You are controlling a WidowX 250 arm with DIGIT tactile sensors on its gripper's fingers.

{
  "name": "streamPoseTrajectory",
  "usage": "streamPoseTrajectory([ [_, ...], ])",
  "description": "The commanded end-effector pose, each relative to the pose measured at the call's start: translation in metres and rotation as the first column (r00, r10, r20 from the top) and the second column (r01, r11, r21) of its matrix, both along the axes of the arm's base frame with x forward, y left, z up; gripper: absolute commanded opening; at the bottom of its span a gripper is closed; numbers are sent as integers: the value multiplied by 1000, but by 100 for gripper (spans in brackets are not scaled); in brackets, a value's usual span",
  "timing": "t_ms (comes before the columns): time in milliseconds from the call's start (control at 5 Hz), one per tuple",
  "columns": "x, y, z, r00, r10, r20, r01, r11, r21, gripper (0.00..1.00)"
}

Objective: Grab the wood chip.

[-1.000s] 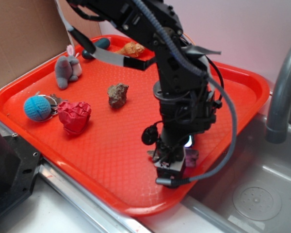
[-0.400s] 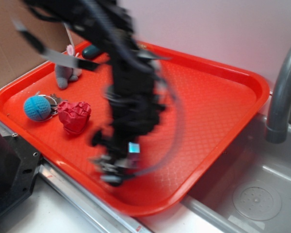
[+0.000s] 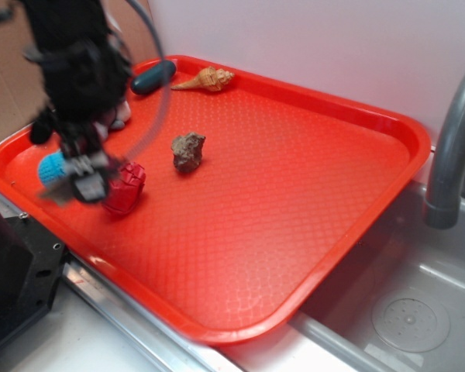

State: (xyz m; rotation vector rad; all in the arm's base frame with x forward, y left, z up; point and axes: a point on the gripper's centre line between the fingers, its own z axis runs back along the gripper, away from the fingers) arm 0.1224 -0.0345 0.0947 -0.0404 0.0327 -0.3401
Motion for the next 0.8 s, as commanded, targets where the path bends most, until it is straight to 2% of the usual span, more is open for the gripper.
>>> streamPoseTrajectory([
  [0,40,-23,38,977,209,32,-211,976,55,0],
  [200,48,-12,51,964,262,40,-264,964,44,0],
  [600,40,2,80,951,288,107,-294,955,37,0],
])
